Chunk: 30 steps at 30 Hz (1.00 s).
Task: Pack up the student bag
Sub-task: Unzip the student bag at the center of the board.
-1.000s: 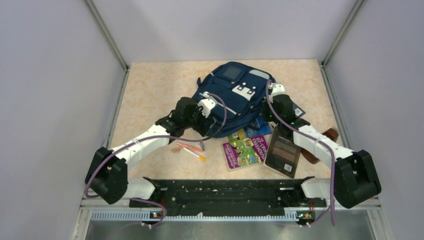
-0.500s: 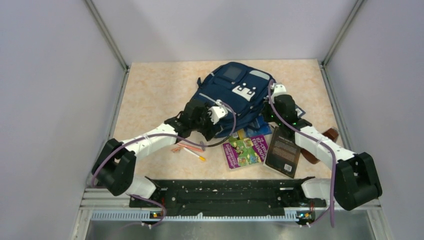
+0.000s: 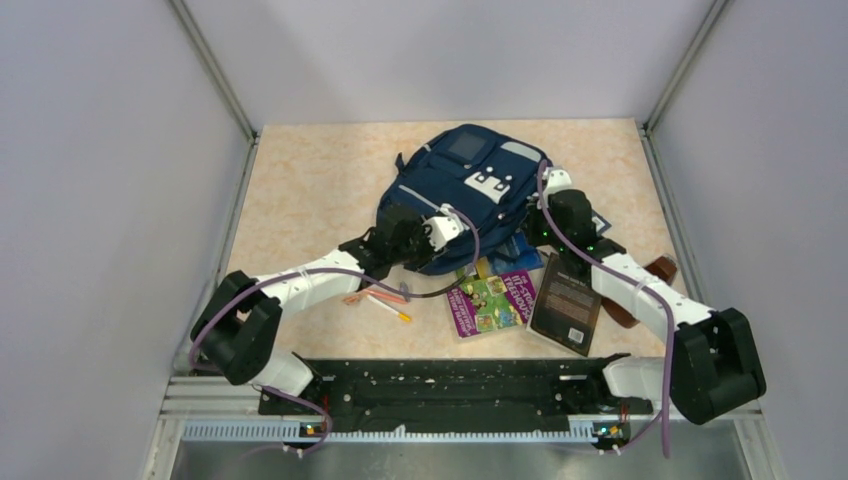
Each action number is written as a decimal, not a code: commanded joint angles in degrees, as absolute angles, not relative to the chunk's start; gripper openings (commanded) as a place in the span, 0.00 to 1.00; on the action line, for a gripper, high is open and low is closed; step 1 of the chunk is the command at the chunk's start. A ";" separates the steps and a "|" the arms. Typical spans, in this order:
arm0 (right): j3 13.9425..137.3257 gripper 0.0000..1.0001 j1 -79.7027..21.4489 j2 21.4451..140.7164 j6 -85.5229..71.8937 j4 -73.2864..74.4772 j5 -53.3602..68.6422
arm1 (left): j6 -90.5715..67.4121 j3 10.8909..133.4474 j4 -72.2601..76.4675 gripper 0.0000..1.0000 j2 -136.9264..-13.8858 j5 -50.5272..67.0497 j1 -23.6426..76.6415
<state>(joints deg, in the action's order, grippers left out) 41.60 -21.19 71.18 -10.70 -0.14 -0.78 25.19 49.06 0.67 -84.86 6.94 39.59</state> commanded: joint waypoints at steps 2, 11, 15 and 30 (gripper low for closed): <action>42.02 0.00 -20.24 66.86 -10.82 -0.20 0.44 | 22.57 49.55 6.48 0.28 -84.25 6.58 39.81; 40.10 0.00 -20.24 67.31 -11.29 2.24 0.76 | 14.07 52.69 5.69 0.00 -81.64 7.21 39.82; 39.23 0.00 -20.29 67.74 -11.84 1.85 3.26 | 9.84 54.76 4.41 0.00 -81.08 7.05 39.86; 40.30 0.00 -30.69 69.12 -12.40 -0.39 5.65 | 0.33 58.27 0.96 0.00 -80.69 5.81 39.81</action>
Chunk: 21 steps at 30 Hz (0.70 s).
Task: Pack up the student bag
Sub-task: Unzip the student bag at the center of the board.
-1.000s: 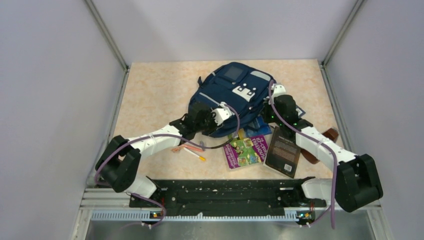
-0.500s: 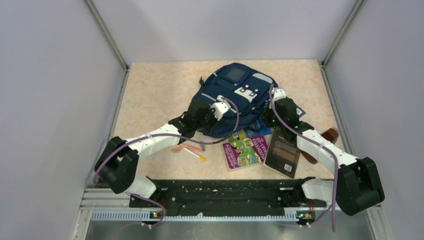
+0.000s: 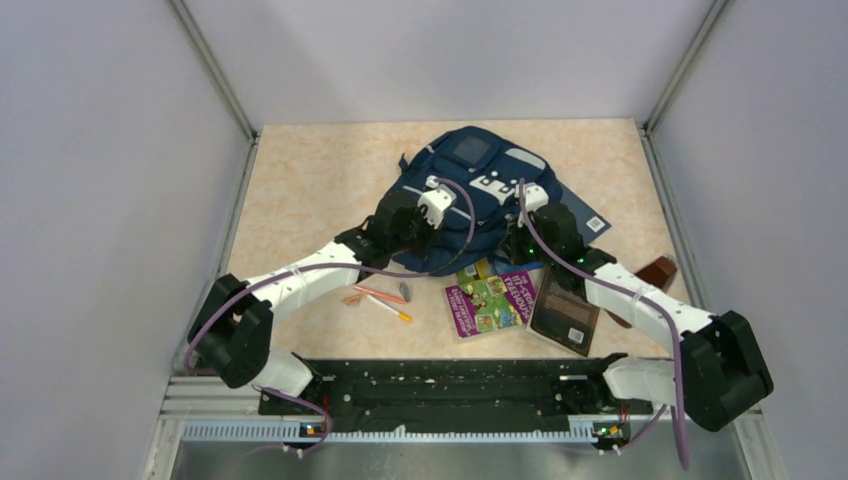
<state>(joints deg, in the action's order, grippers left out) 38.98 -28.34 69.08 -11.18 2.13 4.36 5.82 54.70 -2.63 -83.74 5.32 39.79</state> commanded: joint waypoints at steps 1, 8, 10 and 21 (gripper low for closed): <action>40.26 0.00 -31.54 69.03 -12.80 -1.42 5.63 | 0.23 58.34 0.90 0.00 -80.68 5.99 39.81; 38.58 0.00 -37.54 66.84 -15.20 -7.77 4.17 | -4.10 59.99 0.18 0.00 -80.71 7.30 39.73; 37.99 0.00 -39.72 66.55 -15.22 -9.70 2.52 | -4.55 60.30 -0.66 0.00 -80.60 7.63 39.73; 35.12 0.00 -50.33 67.79 -11.40 -20.03 -9.53 | -6.45 62.49 -4.94 0.00 -80.63 8.63 39.53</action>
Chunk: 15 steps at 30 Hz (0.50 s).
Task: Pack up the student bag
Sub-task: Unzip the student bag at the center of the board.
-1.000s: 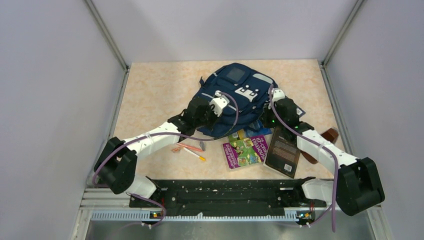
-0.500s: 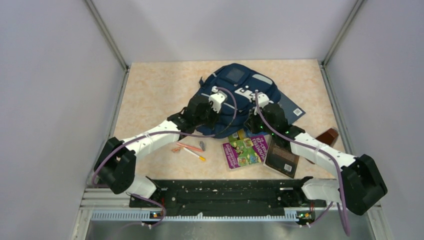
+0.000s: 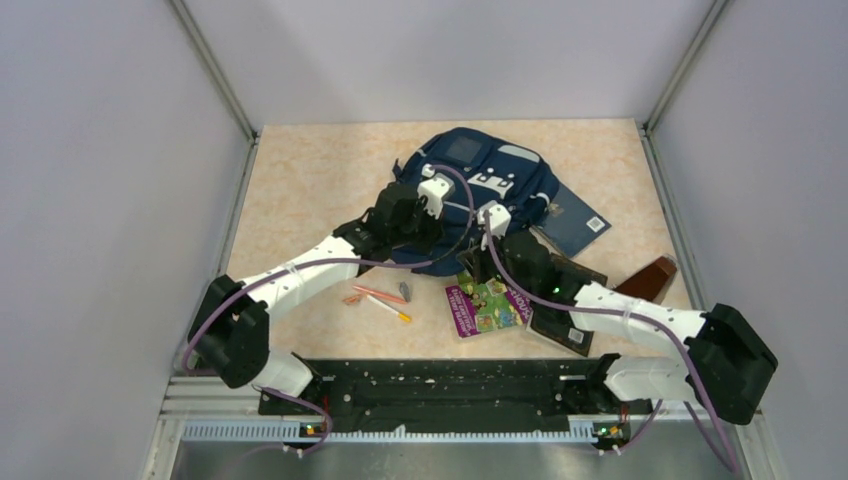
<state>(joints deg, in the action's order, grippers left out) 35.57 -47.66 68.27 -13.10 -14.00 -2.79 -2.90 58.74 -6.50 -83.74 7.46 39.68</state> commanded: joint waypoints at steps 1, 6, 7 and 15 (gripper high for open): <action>34.57 0.00 -50.43 67.10 -11.35 -19.92 -10.60 | -6.34 62.70 -5.64 0.00 -80.63 7.72 39.47; 31.38 0.13 -50.19 61.82 -11.58 -15.93 -19.06 | -6.50 63.40 -7.79 0.00 -80.14 4.19 39.29; 31.17 0.17 -49.69 60.73 -11.71 -14.58 -19.71 | -6.49 63.49 -8.00 0.00 -79.92 3.94 39.29; 29.24 0.42 -34.83 56.94 -13.82 -9.86 -4.91 | -6.54 63.78 -8.70 0.00 -78.89 4.26 39.22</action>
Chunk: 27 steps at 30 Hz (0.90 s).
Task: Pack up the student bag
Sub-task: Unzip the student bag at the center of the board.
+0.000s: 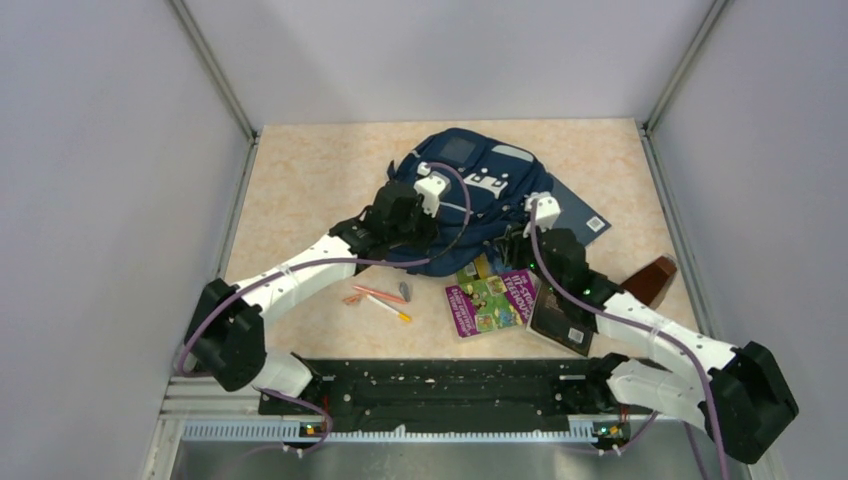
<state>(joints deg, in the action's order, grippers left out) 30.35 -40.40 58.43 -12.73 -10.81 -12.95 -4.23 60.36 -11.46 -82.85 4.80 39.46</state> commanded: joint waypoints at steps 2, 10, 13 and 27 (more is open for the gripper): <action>28.25 0.49 -31.95 57.33 -14.60 -11.67 -0.69 | -6.54 63.79 -8.82 0.00 -78.84 4.15 39.20; 24.76 0.69 -27.25 60.87 -16.57 -23.36 13.59 | -6.77 63.92 -9.27 0.00 -78.57 4.94 39.20; 24.59 0.73 -26.44 63.40 -16.27 -27.03 14.46 | -6.86 64.02 -9.42 0.00 -78.37 5.27 39.20; 26.77 0.66 -24.18 74.35 -17.83 -33.14 20.12 | -6.59 63.96 -9.57 0.00 -77.16 5.09 39.20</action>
<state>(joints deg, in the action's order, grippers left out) 24.75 -24.56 74.17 -16.88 -27.81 17.06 -4.47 60.66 -13.67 -80.88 4.67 39.46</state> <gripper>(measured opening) 0.662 0.025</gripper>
